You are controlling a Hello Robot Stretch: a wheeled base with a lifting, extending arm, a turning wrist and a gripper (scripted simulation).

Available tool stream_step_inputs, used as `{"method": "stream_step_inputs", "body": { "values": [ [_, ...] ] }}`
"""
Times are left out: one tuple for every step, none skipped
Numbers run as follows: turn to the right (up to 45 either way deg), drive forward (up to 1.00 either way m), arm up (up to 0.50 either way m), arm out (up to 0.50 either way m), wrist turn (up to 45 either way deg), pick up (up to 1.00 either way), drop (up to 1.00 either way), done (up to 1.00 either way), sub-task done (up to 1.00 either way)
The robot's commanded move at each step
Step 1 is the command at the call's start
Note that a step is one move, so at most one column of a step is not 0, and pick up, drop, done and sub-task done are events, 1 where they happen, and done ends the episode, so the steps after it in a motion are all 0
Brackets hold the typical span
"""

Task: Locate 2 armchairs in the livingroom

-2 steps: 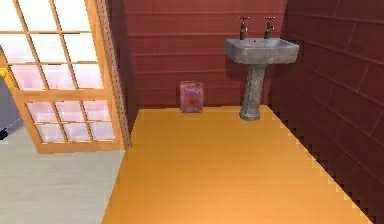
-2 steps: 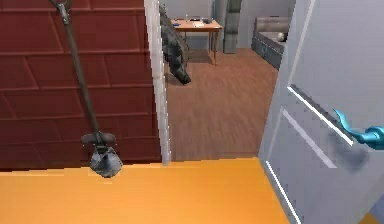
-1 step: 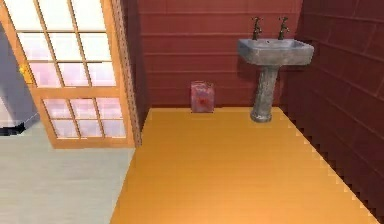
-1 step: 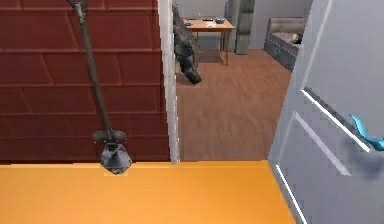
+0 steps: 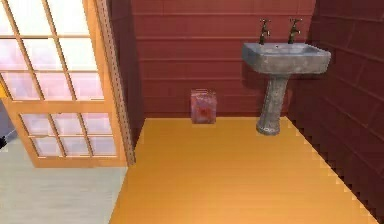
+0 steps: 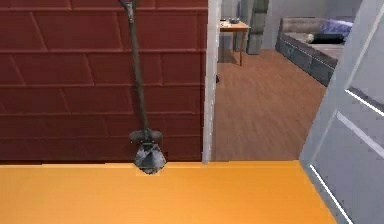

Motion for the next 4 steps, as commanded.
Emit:
{"method": "stream_step_inputs", "body": {
  "values": [
    [-42.0, 0.00, 0.00, 0.00, 0.0, 0.00, 0.00, 0.00, 0.00],
    [0.0, 0.40, 0.00, 0.00, 0.0, 0.00, 0.00, 0.00, 0.00],
    [-45.0, 0.00, 0.00, 0.00, 0.0, 0.00, 0.00, 0.00, 0.00],
    [-3.0, 0.00, 0.00, 0.00, 0.0, 0.00, 0.00, 0.00, 0.00]
  ]
}}
